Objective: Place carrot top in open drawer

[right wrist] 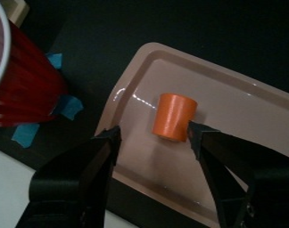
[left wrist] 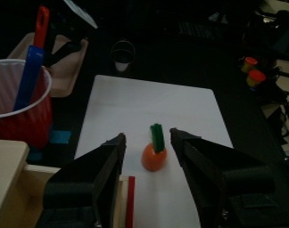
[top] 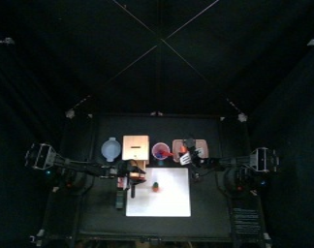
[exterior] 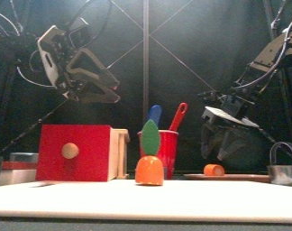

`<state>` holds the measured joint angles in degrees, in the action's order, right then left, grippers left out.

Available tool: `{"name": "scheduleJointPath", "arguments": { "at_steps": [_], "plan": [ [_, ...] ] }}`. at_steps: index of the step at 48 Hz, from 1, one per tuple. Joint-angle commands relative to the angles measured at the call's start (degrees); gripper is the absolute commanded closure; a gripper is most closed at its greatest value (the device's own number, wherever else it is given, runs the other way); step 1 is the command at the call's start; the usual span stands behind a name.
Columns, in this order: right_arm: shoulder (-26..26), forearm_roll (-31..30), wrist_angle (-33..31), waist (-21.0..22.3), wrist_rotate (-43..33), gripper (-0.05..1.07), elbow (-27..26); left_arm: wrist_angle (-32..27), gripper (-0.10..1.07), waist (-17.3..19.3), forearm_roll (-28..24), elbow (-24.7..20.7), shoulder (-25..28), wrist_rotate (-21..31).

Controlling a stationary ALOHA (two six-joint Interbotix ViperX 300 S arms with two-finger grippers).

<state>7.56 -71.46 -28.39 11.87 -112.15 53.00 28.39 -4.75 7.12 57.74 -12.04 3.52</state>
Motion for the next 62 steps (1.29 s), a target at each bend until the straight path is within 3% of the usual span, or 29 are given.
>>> {"name": "scheduleJointPath", "arguments": {
  "at_steps": [1, 14, 27, 43, 62],
  "plan": [
    [2.02, -0.09, -0.18, -0.35, 0.0, 0.1, -0.53, 0.62, 0.15, -0.09, 0.44, -1.41, -0.18, 0.09],
    [5.1, 2.9, -0.09, -6.5, 0.09, 0.1, -0.88, 0.62, 0.15, -0.09, 0.79, -1.67, -0.35, 0.09],
    [7.03, 5.98, -0.18, -16.17, -0.18, 0.1, -1.85, 0.62, 0.15, -0.09, 1.23, -0.97, -2.37, -0.18],
    [0.97, 2.11, 0.44, -24.7, -0.18, 0.1, -6.94, 4.39, 0.15, -0.09, 1.23, 3.52, -6.5, 0.09],
    [-5.45, -7.56, 3.78, -27.6, 0.09, 0.1, -14.06, 7.03, 0.15, -0.88, 2.99, 7.47, -9.84, 0.09]
  ]
}}
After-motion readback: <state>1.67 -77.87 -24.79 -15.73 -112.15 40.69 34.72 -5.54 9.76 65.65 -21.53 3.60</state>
